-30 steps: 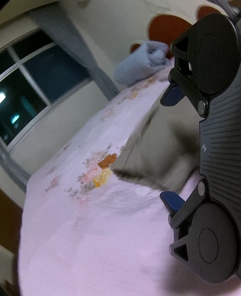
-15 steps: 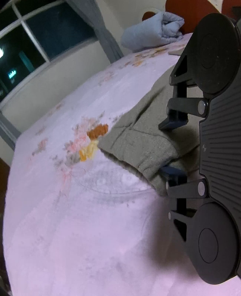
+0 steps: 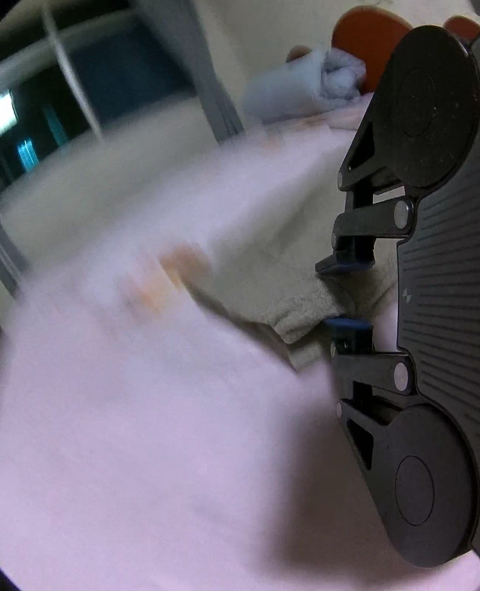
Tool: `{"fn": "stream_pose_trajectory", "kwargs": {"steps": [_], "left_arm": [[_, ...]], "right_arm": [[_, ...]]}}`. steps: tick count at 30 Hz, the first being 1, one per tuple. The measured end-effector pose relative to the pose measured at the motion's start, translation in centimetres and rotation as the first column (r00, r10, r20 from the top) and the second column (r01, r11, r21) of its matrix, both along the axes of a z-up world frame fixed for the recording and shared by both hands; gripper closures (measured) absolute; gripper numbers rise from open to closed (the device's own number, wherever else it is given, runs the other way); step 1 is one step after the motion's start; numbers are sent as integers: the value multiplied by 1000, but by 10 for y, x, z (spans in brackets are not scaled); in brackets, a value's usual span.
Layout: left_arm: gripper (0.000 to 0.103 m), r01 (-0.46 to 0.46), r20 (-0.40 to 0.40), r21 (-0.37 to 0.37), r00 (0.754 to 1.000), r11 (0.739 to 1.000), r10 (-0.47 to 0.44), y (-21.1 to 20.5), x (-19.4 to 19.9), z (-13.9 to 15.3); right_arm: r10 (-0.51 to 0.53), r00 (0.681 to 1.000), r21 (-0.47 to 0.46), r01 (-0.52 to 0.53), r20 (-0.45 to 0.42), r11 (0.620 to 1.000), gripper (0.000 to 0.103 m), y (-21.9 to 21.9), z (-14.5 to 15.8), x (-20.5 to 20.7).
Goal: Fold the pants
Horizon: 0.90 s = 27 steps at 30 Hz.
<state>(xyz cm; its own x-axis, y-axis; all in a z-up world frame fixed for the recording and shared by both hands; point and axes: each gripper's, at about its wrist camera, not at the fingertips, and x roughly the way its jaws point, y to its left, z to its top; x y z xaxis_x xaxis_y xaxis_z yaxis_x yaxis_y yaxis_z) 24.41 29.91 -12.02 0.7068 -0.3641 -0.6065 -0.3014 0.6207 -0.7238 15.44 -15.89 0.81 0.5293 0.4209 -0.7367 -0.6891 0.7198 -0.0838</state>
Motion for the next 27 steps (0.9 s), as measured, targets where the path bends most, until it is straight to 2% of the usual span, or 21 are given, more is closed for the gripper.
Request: {"fn": "stream_pose_trajectory", "kwargs": {"steps": [3,5,8,9,12,14,15,17,19,21,23,26,27], "left_arm": [[79,-26,56,-2,998,1000,26,-3,-3,6],[79,-12,86,56,996,998,8,-10,-1,19],[78,7,3,126,1000,992,-8,-14,7,22],[74,-5,-1,134,1000,991,5,-13,7,25],[72,-57,33,153,998,986,53,-15,-4,38],[71,-93,70,169,994,981,82,-18,-17,52],[69,-100,84,181,993,978,86,-20,-22,58],[61,-71,135,171,990,983,49,-28,-25,74],[39,-51,161,193,987,980,20,-47,-21,84],[29,-7,172,293,984,956,-46,-79,-9,91],[27,23,157,403,983,915,-94,-112,3,94],[21,40,174,472,975,881,-138,-159,13,86],[13,46,167,501,975,864,-148,-172,16,81]], "right_arm": [[0,1000,-11,0,-23,1000,103,1,-7,-1],[-4,1000,3,4,-17,1000,103,2,-5,-3],[-10,1000,16,10,0,1000,103,4,0,-3],[-12,1000,28,12,9,1000,103,3,3,-5],[-62,997,21,61,48,998,103,-1,11,-9],[-124,989,34,121,86,992,89,-9,17,-8],[-164,982,49,160,96,986,88,-17,21,-7],[-224,967,49,220,123,974,89,-29,27,1],[-276,948,41,273,159,961,88,-40,35,14],[-342,922,64,336,182,940,88,-51,45,31],[-432,877,86,424,208,902,87,-63,56,57],[-530,828,122,516,184,848,87,-79,66,104],[-553,816,116,541,168,833,86,-84,66,123]]}}
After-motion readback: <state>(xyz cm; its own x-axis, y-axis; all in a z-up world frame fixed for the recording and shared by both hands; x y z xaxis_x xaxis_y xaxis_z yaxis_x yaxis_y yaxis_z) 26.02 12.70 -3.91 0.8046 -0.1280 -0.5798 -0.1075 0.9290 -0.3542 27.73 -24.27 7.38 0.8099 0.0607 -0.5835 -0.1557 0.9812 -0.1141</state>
